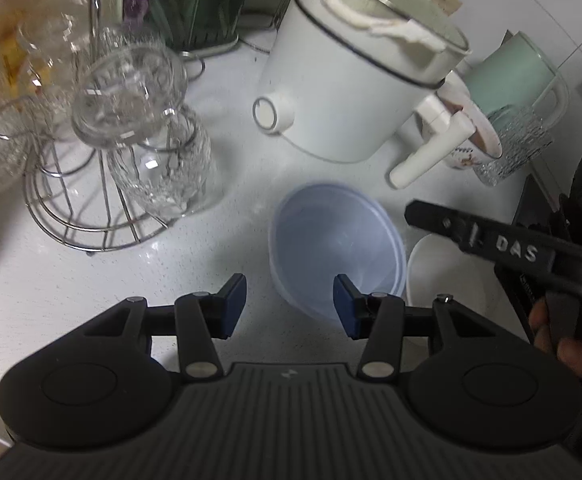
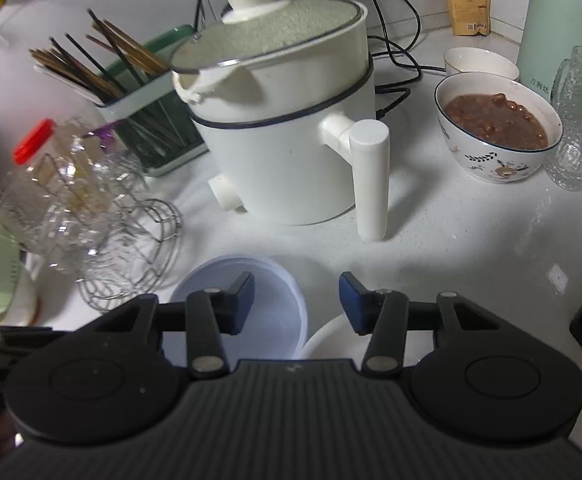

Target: Organize plates and bowls

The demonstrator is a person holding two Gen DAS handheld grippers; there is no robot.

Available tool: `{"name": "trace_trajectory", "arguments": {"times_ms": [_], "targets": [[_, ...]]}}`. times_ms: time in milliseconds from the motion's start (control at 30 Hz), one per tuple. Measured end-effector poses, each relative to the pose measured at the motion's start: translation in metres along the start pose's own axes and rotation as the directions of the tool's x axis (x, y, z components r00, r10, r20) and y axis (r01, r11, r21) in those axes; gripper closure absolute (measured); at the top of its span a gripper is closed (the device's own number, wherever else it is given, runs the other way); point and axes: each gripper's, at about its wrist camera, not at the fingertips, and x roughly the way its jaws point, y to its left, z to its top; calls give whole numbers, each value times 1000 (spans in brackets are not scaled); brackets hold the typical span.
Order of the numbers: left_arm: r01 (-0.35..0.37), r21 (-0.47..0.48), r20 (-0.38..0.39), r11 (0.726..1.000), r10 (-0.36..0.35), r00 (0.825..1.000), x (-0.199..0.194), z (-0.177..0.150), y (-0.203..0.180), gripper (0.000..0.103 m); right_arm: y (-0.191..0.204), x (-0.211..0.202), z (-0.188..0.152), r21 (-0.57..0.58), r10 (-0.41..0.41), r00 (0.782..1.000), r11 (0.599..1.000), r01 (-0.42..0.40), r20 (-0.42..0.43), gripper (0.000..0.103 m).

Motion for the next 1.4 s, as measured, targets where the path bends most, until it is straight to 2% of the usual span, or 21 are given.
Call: {"name": "trace_trajectory", "arguments": {"times_ms": [233, 367, 567, 600, 800, 1067, 1400], "targets": [[13, -9, -13, 1000, -13, 1000, 17, 9, 10, 51, 8, 26, 9, -51, -19, 999, 999, 17, -26, 58], [14, -32, 5, 999, -14, 1000, 20, 12, 13, 60, 10, 38, 8, -55, -23, 998, 998, 20, -53, 65], [31, -42, -15, 999, -32, 999, 31, 15, 12, 79, 8, 50, 2, -35, -48, 996, 998, 46, -81, 78], [31, -40, -19, 999, -32, 999, 32, 14, 10, 80, 8, 50, 1, -38, -51, 995, 998, 48, -84, 83], [36, -57, -17, 998, -37, 999, 32, 13, 5, 81, 5, 48, 2, -15, -23, 995, 1000, 21, -96, 84], [44, -71, 46, 996, -41, 998, -3, 13, -1, 81, 9, 23, 6, -4, 19, 997, 1000, -20, -76, 85], [55, -35, 149, 998, -49, 988, -76, 2, -28, 81, 8, -44, 1, 62, 110, 994, 992, -109, -8, 84]]}}
